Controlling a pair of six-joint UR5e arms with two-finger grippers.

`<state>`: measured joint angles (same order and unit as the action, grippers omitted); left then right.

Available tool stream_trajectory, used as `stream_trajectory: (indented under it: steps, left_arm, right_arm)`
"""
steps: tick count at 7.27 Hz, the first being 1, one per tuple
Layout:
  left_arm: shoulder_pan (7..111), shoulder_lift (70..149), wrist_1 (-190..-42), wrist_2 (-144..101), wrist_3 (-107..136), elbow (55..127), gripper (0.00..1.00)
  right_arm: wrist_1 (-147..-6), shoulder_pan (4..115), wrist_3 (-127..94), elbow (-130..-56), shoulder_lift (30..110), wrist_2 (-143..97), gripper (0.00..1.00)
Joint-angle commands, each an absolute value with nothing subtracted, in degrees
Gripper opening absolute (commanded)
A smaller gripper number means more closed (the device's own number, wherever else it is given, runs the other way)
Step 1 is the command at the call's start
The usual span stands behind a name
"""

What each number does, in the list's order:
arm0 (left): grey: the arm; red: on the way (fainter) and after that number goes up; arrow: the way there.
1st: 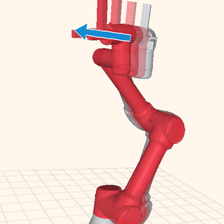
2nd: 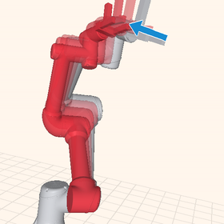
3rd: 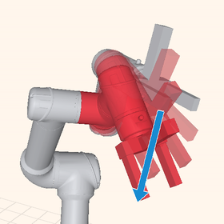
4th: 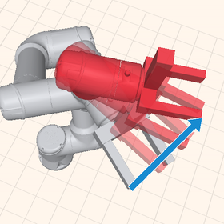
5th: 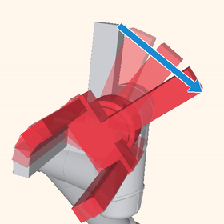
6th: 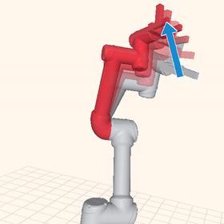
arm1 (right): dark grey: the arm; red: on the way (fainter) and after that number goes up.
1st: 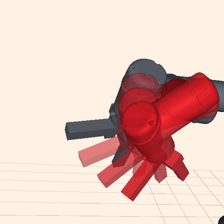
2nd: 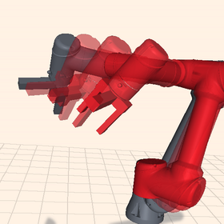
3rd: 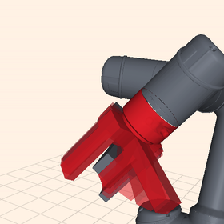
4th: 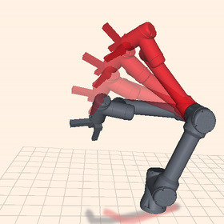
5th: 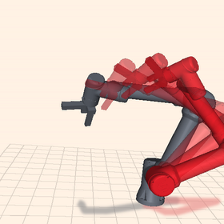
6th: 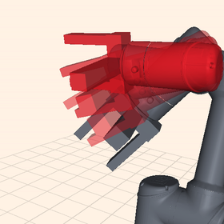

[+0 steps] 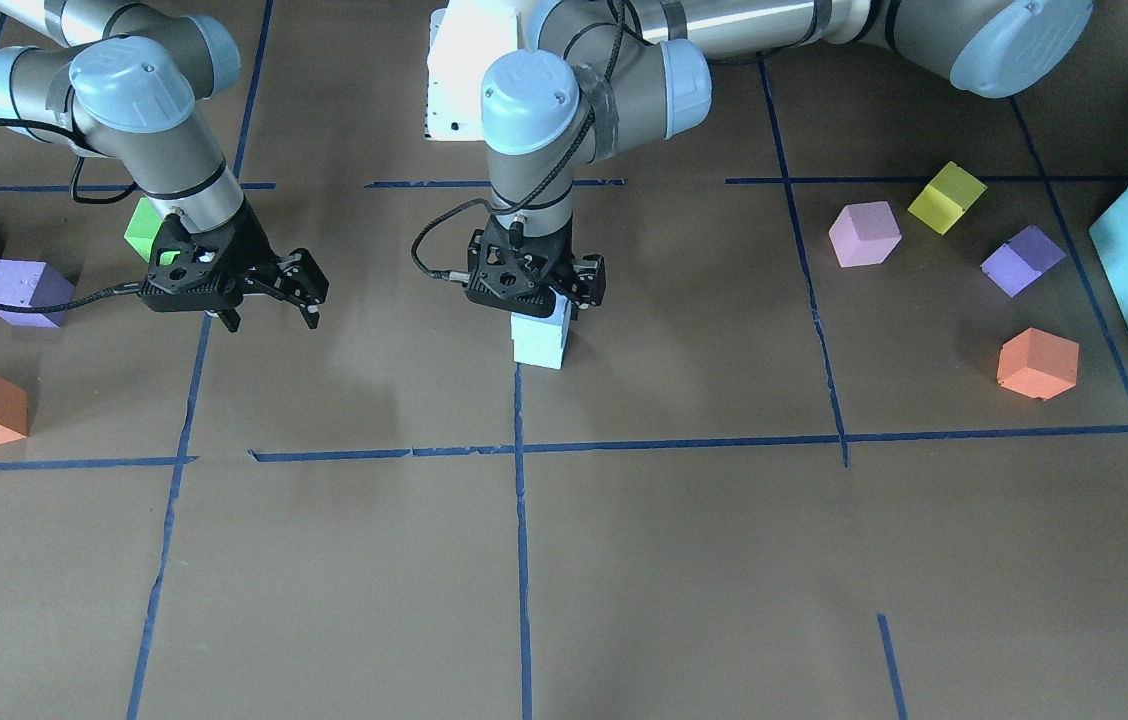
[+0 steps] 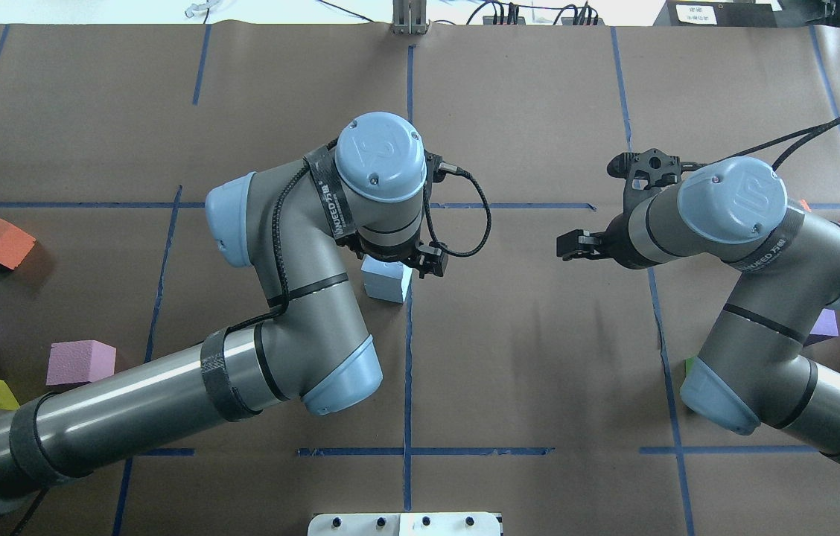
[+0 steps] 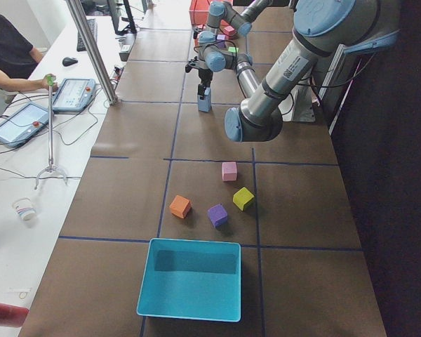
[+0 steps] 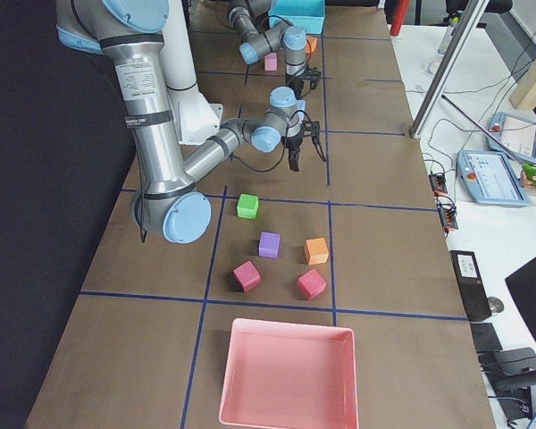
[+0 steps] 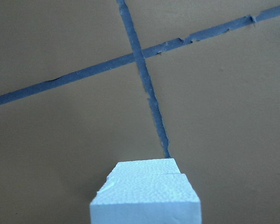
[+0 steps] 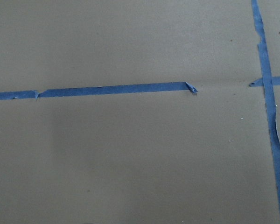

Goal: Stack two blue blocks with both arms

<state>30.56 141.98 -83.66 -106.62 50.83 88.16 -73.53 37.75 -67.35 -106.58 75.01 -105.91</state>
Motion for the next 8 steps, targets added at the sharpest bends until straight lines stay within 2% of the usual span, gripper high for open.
stream_trajectory:
  steps: [1,2,5,7,8]
  left_arm:
    - [34.26,141.68,-77.55,-106.7,49.93,95.5,1.0]
    - [36.54,141.24,-76.56,-109.05,48.01,96.49,1.0]
    - [50.4,119.34,-76.29,-118.82,25.49,114.55,1.0]
    - [61.38,109.29,-76.64,-126.8,9.4,114.79,1.0]
    - [67.87,105.94,-76.55,-127.0,0.18,112.0,1.0]
  right_arm:
    - [-73.48,39.36,-67.15,-106.96,75.41,-106.78,1.0]
    - [-73.48,43.38,-65.06,-107.14,76.8,-112.36,1.0]
    - [-75.84,64.53,-41.82,-106.35,84.09,-129.69,1.0]
    - [-86.52,78.08,-20.76,-106.25,88.22,-137.27,1.0]
    - [-90.14,82.4,-12.04,-106.17,90.5,-137.2,1.0]
